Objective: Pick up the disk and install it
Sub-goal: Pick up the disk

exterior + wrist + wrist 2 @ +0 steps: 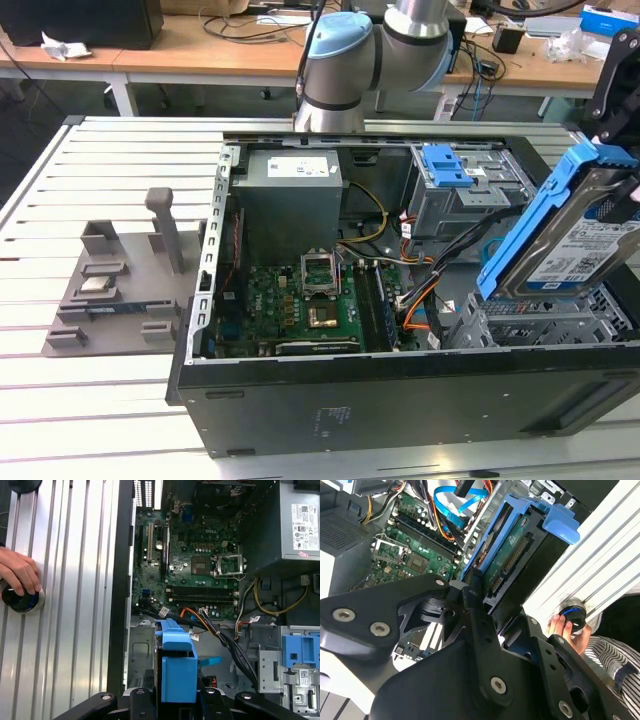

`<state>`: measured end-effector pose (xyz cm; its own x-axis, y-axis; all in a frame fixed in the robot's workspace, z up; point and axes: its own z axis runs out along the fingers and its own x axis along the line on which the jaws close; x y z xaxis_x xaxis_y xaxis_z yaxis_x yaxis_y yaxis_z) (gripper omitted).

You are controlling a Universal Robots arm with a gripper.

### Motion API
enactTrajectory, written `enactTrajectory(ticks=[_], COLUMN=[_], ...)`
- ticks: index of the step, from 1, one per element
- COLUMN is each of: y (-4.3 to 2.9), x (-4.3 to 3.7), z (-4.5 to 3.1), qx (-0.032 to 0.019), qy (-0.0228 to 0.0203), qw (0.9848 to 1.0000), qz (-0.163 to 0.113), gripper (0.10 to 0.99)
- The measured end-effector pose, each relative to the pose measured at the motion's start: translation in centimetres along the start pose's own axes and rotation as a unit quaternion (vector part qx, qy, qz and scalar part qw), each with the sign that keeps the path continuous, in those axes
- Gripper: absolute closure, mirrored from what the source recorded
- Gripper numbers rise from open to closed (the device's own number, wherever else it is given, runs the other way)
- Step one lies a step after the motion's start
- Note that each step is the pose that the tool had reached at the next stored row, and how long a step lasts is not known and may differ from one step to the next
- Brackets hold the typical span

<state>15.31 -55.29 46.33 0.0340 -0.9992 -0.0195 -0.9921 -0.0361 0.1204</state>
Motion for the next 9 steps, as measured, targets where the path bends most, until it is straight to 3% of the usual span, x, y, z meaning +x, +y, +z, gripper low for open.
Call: enactTrajectory(ticks=[5,9], y=[-0.93,-1.1], x=[-0.02,-0.04], z=[0.49,0.51], qx=[-0.0001,-0.0001], qy=[0.0,0.0], qw=[1.0,1.0], qz=[0.0,0.0], gripper=[0.718,0.718])
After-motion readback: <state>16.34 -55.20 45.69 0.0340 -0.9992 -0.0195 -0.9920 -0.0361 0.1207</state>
